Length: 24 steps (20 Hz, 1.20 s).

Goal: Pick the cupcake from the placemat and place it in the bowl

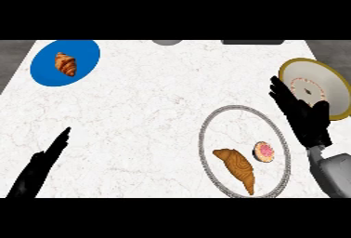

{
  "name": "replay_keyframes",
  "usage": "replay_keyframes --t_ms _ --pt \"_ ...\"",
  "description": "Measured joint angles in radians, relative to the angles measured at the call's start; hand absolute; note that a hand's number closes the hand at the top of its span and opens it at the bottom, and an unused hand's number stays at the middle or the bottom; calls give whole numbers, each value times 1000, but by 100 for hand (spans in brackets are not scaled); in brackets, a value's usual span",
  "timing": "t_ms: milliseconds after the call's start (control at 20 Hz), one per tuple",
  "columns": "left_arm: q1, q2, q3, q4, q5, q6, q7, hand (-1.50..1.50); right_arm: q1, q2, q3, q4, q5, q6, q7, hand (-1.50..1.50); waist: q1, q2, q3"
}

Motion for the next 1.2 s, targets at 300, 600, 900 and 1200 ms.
replay_keyframes --t_ms 300,600,900,1200 --pt "-77 -151 1 -102 105 -10 -21 0 40 -109 -14 -108 51 124 -184 150 -16 13 24" --pt "-135 -264 -8 -173 199 -23 -4 0 199 -162 -98 -101 158 2 -390 -150 -33 18 28" --pt "-177 -316 -18 -194 216 -12 31 0 352 -241 -50 -233 320 -2 -563 -150 -20 21 29" --pt "-210 -330 -11 -183 211 -4 44 0 391 -396 -45 -373 541 -79 -308 -150 -15 21 25"
